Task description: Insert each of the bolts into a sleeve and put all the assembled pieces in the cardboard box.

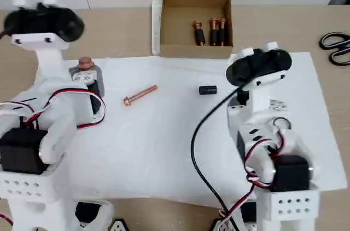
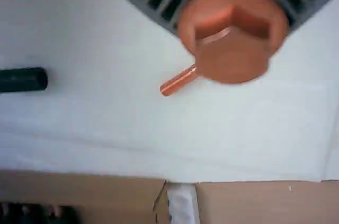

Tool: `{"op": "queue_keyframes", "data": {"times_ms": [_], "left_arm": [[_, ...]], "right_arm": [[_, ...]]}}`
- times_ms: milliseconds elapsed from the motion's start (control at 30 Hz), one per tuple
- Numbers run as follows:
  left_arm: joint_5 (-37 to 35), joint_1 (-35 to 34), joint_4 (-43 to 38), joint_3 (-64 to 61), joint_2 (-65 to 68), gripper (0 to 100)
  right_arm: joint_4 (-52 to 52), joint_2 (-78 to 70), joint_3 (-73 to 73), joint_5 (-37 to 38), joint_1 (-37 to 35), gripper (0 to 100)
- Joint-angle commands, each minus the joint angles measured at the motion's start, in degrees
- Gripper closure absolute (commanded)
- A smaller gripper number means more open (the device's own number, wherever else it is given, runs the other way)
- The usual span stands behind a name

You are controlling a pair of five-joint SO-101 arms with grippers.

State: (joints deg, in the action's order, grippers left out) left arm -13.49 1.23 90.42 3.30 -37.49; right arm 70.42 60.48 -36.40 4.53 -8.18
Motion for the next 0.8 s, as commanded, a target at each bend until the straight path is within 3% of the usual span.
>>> {"op": "queue_keyframes", "data": {"times_ms": [0,200,367,500,600,767], "left_arm": [[-4.13,0.18,-4.57,1.19,-1.49,99],[-5.01,0.70,-5.80,1.19,-1.49,99],[-9.32,9.32,-7.38,1.27,-1.49,99],[-10.81,14.15,-13.98,1.10,-0.88,99],[-9.85,16.44,-19.96,-1.10,-0.26,99],[-9.93,21.36,-23.30,-7.96,-0.26,99]], "right_arm": [[-8.92,3.91,-6.95,-2.55,-5.41,99.5],[-15.69,11.65,-16.44,-2.90,-14.99,99.5],[-16.66,20.79,-23.30,-2.99,-20.00,99.5],[-18.24,29.05,-29.98,-3.08,-21.32,99.5],[-22.73,34.77,-36.40,-7.47,-21.41,99.5],[-25.98,43.38,-45.71,-10.81,-21.58,99.5]]}}
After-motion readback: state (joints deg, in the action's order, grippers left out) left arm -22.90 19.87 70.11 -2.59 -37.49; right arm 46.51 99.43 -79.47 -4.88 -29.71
